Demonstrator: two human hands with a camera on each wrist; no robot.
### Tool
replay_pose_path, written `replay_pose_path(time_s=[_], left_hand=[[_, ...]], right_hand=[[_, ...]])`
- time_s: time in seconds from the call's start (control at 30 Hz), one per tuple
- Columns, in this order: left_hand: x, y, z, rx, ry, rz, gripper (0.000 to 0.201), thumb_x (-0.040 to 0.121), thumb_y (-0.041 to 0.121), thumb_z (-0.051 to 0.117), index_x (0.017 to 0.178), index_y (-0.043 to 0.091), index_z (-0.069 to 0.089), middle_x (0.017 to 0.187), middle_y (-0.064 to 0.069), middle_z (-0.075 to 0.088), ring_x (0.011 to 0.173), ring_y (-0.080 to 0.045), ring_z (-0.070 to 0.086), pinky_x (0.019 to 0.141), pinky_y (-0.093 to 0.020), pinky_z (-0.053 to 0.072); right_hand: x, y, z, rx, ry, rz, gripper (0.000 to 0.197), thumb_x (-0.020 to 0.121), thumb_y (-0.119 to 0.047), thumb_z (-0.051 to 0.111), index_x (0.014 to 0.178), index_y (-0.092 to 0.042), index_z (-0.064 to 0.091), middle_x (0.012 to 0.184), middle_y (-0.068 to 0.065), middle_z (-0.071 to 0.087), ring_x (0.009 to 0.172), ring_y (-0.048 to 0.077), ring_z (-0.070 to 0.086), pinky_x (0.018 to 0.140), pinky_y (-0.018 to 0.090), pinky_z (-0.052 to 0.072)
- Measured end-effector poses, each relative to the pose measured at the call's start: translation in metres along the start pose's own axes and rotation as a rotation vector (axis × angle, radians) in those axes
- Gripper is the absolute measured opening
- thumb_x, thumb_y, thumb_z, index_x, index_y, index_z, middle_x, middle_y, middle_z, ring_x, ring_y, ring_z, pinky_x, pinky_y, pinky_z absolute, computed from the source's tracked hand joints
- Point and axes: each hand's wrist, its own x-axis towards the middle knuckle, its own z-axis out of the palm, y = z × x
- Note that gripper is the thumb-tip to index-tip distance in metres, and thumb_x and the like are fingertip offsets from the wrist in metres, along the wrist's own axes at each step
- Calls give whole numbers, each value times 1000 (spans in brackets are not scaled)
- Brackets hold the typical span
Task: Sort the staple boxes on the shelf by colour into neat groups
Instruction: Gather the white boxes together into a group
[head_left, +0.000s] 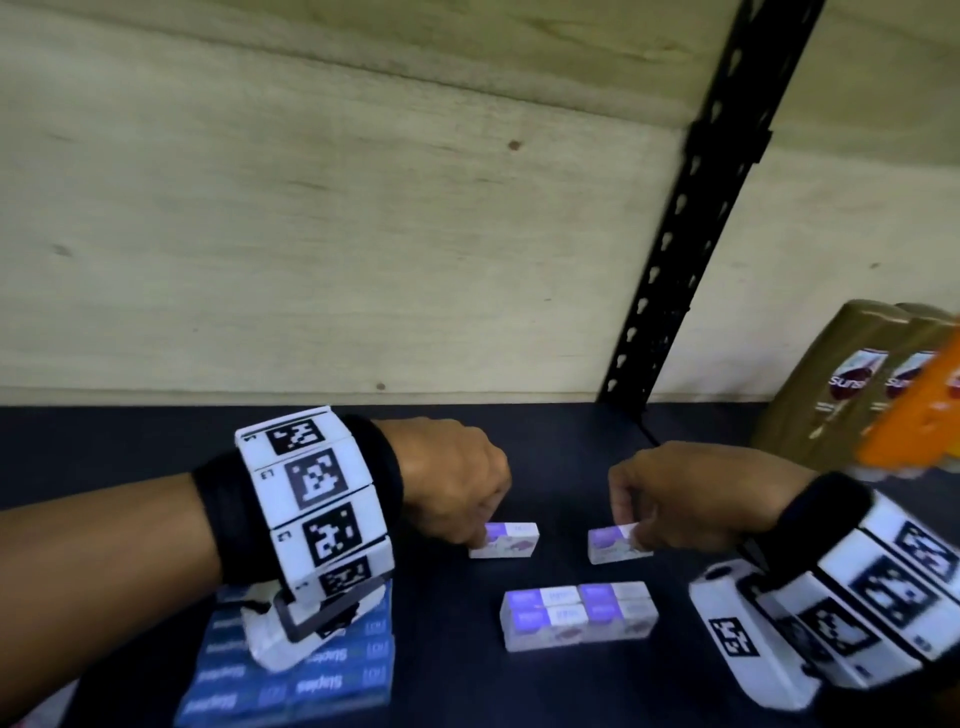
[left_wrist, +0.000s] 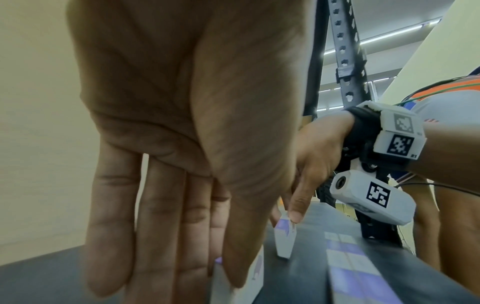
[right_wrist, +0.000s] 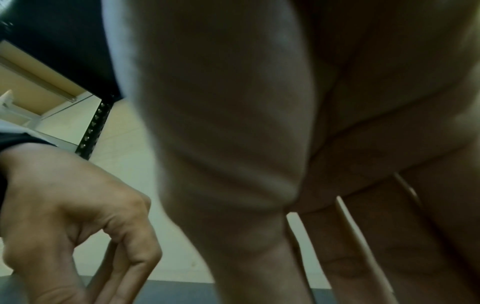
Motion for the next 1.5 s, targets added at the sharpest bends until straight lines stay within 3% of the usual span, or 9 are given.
replay_pose_path(time_s=[0.2,0.33,0.5,0.67,0.77,1.17,1.3,1.4,1.5], left_hand=[[-13,10,9,-104,-32,16,12,90,36,66,93,25,65,88,9,70,78,-10,63,66,-24,48],[-20,13,12,-156,-51,-2,14,88,36,68,94,23,67,88,8,73,72,-6,63,60,-20,45],[-24,14,9,-196,-94,-3,13,88,35,67,97,27,67,89,9,75,81,-7,68,73,-25,54],[-22,18,6,-257,-76,1,12,91,30,60,98,27,68,75,12,72,74,-3,68,63,-18,46],[-18,24,8,-261,-69,3,12,92,30,60,98,25,69,64,15,67,71,-3,66,61,-18,43],[-6,38,6,-255,-3,38,12,93,29,58,98,25,68,63,13,66,78,-7,70,62,-19,46],[-7,38,7,-223,0,40,14,93,37,58,98,28,67,74,10,71,78,-9,69,68,-22,49],[-10,40,9,-151,-15,6,34,85,61,59,103,33,64,92,7,73,85,-13,67,69,-27,49],[-13,43,11,-99,-46,-7,55,68,76,65,106,36,61,93,9,70,84,-12,65,65,-26,47]], right_hand=[[-17,6,13,53,-23,1,9,87,-31,68,87,-32,60,79,-15,62,71,-3,54,68,19,43],[-23,4,18,111,-44,1,9,87,-32,70,86,-32,61,81,-15,70,64,-7,56,65,17,42],[-26,4,21,158,-65,-1,9,91,-25,61,90,-33,65,83,-13,75,62,-8,60,69,17,46],[-25,5,22,155,-32,4,14,91,-24,54,85,-33,65,79,-16,74,66,-7,61,76,20,50],[-24,2,23,170,-23,-14,10,91,-25,57,88,-31,65,80,-14,75,65,-6,61,73,19,49],[-20,-11,22,144,25,-84,11,93,-27,58,93,-35,65,71,-18,61,67,-6,54,64,16,39],[-21,-12,22,154,30,-91,11,93,-29,56,92,-37,64,74,-19,60,71,-5,55,70,19,43],[-22,-9,23,185,0,-86,8,93,-37,57,99,-40,61,86,-21,64,82,-4,59,82,22,49],[-25,-8,22,208,-99,-82,32,86,-42,67,115,-45,54,107,-23,65,91,-4,60,91,24,48]])
